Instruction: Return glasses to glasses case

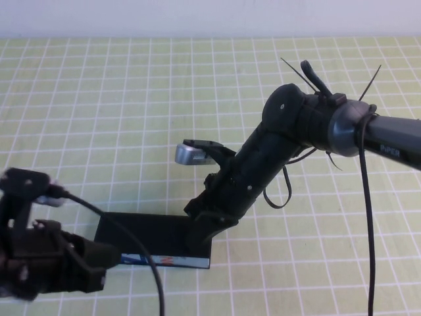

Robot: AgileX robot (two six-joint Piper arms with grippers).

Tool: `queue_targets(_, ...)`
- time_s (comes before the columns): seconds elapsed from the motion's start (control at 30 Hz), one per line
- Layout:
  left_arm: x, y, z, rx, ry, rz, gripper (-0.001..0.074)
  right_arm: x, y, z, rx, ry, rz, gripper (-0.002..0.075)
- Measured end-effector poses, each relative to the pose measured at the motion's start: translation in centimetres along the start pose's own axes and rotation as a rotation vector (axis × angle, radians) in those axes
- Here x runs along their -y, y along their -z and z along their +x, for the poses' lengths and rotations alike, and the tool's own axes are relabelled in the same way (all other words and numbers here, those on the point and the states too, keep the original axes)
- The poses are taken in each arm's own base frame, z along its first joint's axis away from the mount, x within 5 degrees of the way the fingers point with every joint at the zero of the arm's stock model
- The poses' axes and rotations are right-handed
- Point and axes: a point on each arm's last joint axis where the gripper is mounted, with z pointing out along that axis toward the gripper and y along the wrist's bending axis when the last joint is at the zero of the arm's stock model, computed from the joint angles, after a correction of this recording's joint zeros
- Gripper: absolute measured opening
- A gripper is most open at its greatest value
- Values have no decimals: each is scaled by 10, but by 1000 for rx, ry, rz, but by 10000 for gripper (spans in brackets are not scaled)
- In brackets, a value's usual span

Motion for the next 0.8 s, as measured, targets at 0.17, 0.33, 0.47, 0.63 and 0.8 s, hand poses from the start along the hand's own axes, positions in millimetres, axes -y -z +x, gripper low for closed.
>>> queue_targets(0.17,23,46,4,276,-140,-84,-1,-8,10,-2,38,22,17,-16)
queue_targets(0.33,39,89,35,635,-251,-213,-1,-42,51,4,115,89,103,-16)
queue_targets(0.47,45,108,68,875,-298,-266,-1,-79,92,20,210,125,220,-16)
queue_targets(0.63,42,103,95,964,-290,-250,-1,-115,135,67,332,91,296,-16)
queue_targets(0.8,31,88,103,905,-307,-300,-1,-137,166,132,463,43,359,-16)
